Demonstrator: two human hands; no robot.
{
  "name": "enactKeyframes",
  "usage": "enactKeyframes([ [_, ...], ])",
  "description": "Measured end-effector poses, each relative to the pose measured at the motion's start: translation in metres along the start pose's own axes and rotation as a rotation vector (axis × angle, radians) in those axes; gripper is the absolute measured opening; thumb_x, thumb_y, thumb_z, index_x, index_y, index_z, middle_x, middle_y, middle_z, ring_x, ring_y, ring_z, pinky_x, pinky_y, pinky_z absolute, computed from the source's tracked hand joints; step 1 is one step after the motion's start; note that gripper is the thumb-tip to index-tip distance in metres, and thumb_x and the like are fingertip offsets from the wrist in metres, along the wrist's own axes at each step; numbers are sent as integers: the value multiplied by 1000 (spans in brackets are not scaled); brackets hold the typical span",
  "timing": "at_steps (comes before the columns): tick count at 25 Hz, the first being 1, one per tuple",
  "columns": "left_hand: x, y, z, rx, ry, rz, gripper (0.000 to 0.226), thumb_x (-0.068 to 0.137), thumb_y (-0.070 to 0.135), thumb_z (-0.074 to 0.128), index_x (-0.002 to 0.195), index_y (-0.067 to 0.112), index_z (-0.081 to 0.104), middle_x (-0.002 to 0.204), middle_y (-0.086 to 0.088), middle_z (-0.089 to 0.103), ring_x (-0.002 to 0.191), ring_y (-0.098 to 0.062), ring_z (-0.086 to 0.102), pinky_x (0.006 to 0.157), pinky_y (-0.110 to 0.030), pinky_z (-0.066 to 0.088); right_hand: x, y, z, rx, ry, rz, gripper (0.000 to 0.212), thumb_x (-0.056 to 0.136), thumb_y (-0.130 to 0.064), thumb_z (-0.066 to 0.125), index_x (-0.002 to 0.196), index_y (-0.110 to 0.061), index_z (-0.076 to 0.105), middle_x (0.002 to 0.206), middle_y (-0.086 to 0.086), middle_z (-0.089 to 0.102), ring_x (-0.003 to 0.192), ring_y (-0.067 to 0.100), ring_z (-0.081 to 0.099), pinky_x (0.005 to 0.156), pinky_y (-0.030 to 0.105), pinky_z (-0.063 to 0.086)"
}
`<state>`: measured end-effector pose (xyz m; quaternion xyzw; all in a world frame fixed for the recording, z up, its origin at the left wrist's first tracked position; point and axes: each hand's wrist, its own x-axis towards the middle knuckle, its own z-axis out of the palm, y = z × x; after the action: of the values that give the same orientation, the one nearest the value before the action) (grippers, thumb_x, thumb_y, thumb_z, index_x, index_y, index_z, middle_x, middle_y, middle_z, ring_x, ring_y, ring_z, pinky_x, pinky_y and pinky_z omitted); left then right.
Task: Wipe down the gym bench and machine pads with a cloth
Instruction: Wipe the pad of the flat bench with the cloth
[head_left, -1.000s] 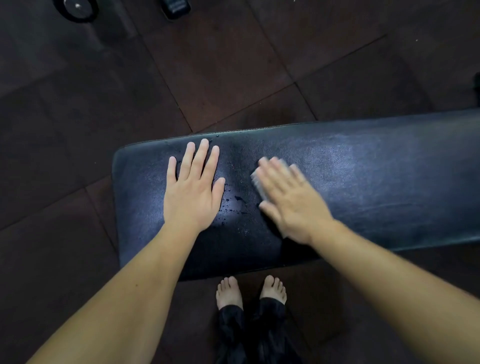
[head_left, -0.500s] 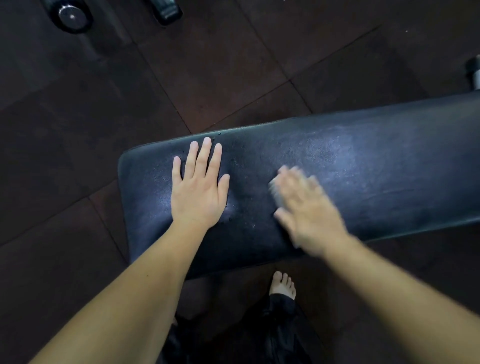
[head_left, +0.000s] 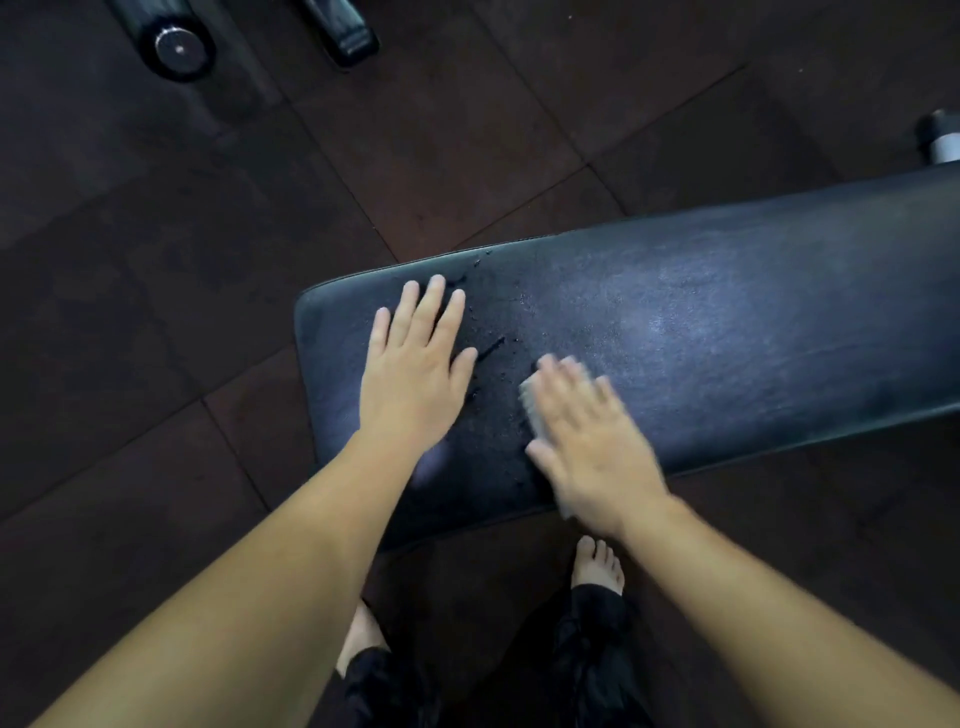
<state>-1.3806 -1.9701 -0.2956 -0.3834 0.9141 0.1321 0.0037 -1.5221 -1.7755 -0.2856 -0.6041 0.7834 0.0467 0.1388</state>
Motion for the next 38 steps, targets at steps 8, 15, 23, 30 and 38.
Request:
enactKeyframes([
  [8,-18,-59,-9,37,72,-92,61,106,49,29,162,27,29,172,-4,19,159,-28,13,126,-55,17,23,-106,-1,88,38,-80,75,103,-49,33,164,-10,16,172,12,8,159,31,5,127,52,15],
  [15,-22,-70,-9,-65,98,-261,59,107,49,28,163,29,26,173,0,12,160,-25,6,127,-55,13,110,11,-31,147,72,344,71,107,-47,22,164,-12,-1,173,8,-5,160,25,-6,129,49,4],
  [23,-22,-68,-10,-170,87,-335,58,108,44,32,163,27,26,174,1,8,160,-23,2,128,-52,13,85,-72,-18,0,22,-222,72,105,-50,24,165,-15,7,174,6,2,160,25,-2,129,49,8],
  [30,-18,-75,-11,-467,105,-526,62,108,46,27,166,27,11,173,13,-2,159,-12,-1,126,-46,22,168,-56,-40,103,129,292,73,107,-46,28,164,-7,7,173,14,4,159,32,1,129,51,5],
  [38,-19,-78,-21,-719,87,-581,59,111,49,21,165,35,4,171,22,-2,156,2,-2,126,-31,12,116,-60,-23,51,78,28,70,104,-45,26,164,-11,13,173,8,10,159,29,10,128,44,4],
])
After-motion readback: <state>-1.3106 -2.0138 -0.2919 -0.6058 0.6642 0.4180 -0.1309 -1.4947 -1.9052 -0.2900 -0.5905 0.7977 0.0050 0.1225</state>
